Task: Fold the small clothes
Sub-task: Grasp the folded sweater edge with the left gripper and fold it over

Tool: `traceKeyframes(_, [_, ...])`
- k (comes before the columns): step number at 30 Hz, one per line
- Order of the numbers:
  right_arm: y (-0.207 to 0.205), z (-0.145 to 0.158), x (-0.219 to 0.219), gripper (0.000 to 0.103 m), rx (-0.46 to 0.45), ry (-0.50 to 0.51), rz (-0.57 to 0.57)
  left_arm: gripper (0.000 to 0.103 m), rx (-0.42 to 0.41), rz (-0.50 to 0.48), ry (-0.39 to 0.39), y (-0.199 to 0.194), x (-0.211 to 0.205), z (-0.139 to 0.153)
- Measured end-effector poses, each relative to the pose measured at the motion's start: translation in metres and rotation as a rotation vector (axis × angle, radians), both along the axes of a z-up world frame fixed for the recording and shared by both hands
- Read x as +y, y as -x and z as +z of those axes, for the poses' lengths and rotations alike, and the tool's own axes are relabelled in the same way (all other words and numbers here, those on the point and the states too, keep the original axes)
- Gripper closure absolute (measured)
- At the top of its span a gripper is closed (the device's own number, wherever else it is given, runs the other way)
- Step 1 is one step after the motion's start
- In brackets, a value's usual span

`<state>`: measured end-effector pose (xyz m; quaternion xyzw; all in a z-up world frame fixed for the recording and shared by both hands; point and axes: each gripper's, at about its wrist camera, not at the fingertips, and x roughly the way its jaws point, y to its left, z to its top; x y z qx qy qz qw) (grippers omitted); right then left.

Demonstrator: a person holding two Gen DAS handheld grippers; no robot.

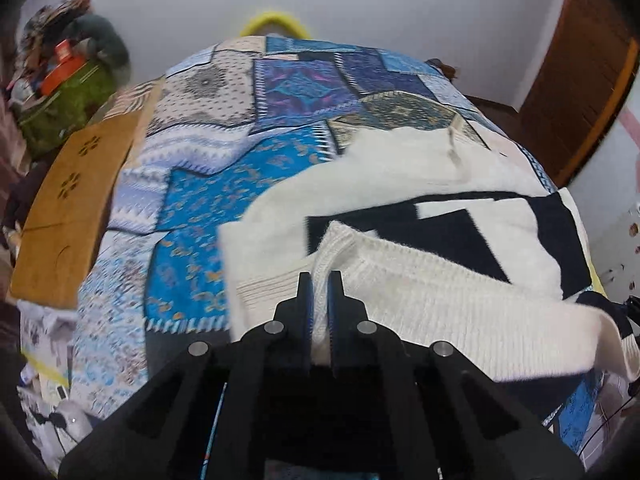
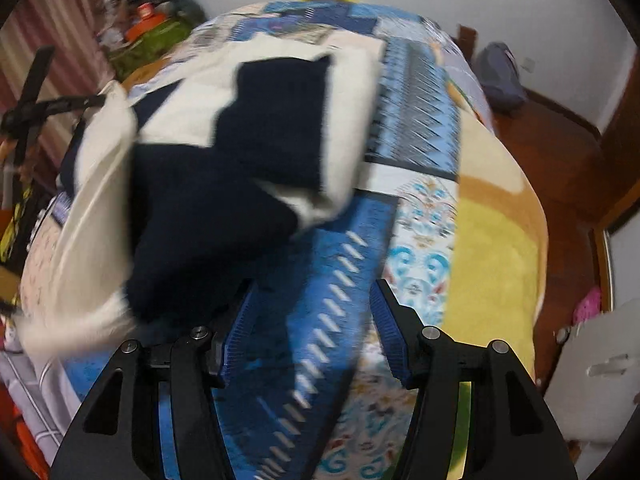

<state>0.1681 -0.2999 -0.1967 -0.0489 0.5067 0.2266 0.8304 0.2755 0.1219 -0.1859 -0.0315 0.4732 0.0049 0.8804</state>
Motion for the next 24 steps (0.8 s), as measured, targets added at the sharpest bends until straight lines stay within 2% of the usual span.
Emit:
traceKeyframes(6, [-0.006,0.028,0.035,0.05,-0.132,-0.028,0.091,0.097,-0.011,0.001,-0.014,0.009,0.002,0.001])
traceKeyframes(11, [-0.029,0.036,0.058,0.05,-0.2,-0.015,0.115,0.097,-0.036,0.005,-0.031,0.013,0.003,0.007])
traceKeyframes(13, [-0.037,0.038,0.064,0.058,-0.218,-0.021,0.14,0.097,-0.043,0.015,-0.037,0.012,0.007,0.009])
traceKeyframes(15, [-0.049,0.037,0.067,0.09,-0.19,-0.052,0.157,0.097,-0.055,0.033,-0.037,0.011,0.012,0.011])
traceKeyframes(17, [-0.059,0.036,0.066,0.093,-0.171,-0.081,0.142,0.097,-0.07,0.065,-0.03,0.009,0.021,0.014])
traceKeyframes(21, [-0.082,0.04,0.051,0.095,-0.168,-0.153,0.014,0.097,-0.082,0.13,-0.044,0.006,0.039,0.013])
traceKeyframes(24, [-0.095,0.04,0.034,0.094,-0.173,-0.139,-0.09,0.097,-0.053,0.159,-0.028,0.001,0.052,0.003])
